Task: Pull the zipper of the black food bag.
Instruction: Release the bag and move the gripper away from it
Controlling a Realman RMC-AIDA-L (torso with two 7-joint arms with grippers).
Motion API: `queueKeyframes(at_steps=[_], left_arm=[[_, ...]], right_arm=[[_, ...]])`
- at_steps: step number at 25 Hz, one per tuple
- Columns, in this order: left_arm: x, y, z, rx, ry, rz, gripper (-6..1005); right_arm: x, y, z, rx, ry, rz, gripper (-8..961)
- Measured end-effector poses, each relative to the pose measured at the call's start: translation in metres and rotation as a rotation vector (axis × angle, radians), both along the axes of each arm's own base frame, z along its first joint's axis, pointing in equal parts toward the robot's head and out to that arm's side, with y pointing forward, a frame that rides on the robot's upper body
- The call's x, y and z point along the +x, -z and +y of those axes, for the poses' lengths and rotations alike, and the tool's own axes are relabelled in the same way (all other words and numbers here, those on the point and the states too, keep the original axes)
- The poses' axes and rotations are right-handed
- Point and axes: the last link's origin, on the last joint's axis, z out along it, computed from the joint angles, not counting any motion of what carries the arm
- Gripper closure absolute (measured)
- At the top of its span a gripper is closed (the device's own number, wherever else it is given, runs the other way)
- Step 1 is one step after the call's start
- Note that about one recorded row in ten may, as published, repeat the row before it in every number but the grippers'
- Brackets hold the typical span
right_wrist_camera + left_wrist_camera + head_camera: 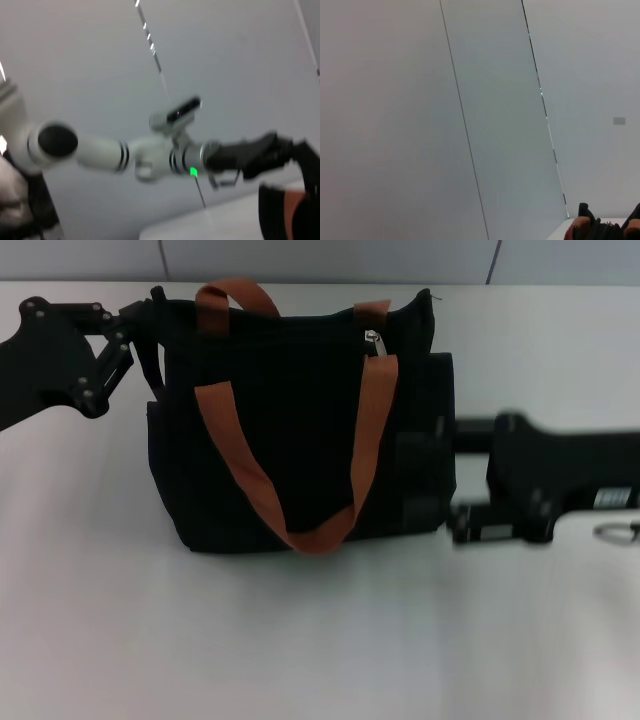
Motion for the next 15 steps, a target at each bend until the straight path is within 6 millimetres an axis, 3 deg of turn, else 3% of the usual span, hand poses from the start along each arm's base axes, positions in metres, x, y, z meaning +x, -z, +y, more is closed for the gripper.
queueKeyframes(at_steps=[4, 11, 15], left_arm=[[-0.002, 0.0, -0.002, -0.008, -0.012, -0.007, 920], [-0.008, -0.001, -0.005, -0.027, -0.056, -0.027, 919], [-0.01, -0.003, -0.01, -0.033, -0.061, -0.036, 918]], right_arm=[[0.016, 0.018, -0.012, 0.023, -0.064, -0.047, 264], [0.029, 0.032, -0.017, 0.103, -0.107, -0.064, 158], [0.03, 0.033, -0.017, 0.105, -0.106, -0.065, 158]])
